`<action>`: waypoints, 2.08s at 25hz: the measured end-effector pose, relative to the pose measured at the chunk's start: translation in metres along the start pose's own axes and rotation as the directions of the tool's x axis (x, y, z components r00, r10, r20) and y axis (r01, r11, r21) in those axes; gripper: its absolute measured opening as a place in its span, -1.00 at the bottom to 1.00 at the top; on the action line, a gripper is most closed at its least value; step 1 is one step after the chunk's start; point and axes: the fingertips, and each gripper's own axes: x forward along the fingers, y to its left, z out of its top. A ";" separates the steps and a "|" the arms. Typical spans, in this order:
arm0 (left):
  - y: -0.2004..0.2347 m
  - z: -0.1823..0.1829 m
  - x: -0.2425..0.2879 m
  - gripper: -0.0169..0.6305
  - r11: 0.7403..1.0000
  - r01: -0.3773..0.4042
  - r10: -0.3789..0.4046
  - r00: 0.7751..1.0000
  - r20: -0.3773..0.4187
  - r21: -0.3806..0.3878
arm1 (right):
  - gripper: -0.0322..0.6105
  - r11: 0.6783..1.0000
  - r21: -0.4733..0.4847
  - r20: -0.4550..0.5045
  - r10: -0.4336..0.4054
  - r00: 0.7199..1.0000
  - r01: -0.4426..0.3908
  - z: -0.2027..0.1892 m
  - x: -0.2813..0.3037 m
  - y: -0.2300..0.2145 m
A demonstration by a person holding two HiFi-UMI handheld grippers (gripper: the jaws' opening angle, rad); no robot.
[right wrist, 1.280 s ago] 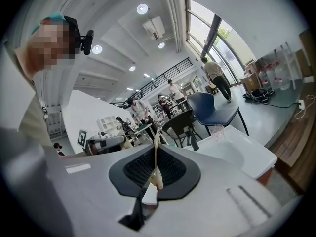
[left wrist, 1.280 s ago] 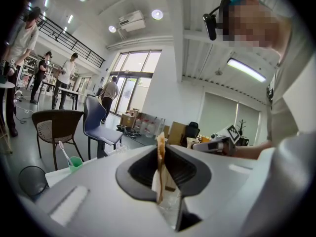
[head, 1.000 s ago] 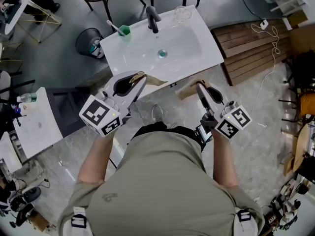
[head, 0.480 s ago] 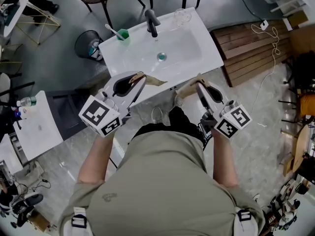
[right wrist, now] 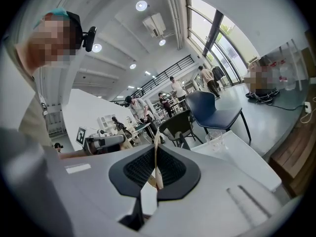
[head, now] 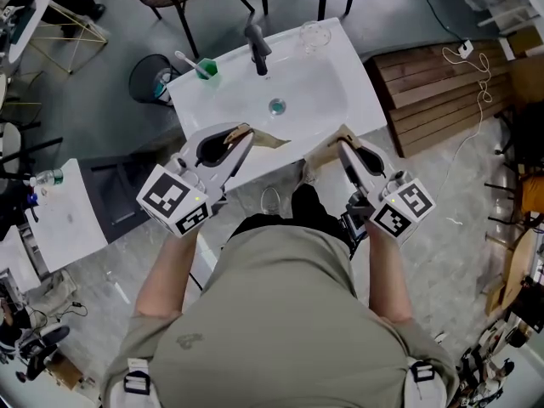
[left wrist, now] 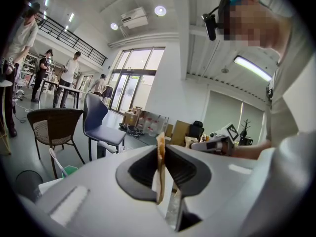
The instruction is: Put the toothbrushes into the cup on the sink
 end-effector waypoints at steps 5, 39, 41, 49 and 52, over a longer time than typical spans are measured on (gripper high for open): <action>0.003 0.008 0.027 -0.80 1.000 -0.017 0.017 1.000 -0.003 0.002 | -0.85 1.000 0.015 -0.018 0.021 1.000 -0.021 0.008 0.003 -0.026; 0.029 0.028 0.173 -0.80 0.990 -0.136 0.135 0.990 -0.043 -0.022 | -0.86 0.985 0.084 -0.080 0.156 0.985 -0.149 0.061 0.030 -0.166; 0.030 0.027 0.175 -0.80 0.989 -0.144 0.143 0.989 -0.043 -0.028 | -0.85 0.985 0.081 -0.088 0.160 0.983 -0.153 0.063 0.030 -0.171; 0.063 0.025 0.169 -0.80 0.985 -0.164 0.163 0.986 -0.037 -0.052 | -0.85 0.984 0.076 -0.111 0.168 0.980 -0.160 0.067 0.066 -0.175; 0.061 0.026 0.169 -0.80 0.985 -0.165 0.164 0.986 -0.032 -0.055 | -0.85 0.985 0.070 -0.114 0.164 0.980 -0.156 0.068 0.063 -0.175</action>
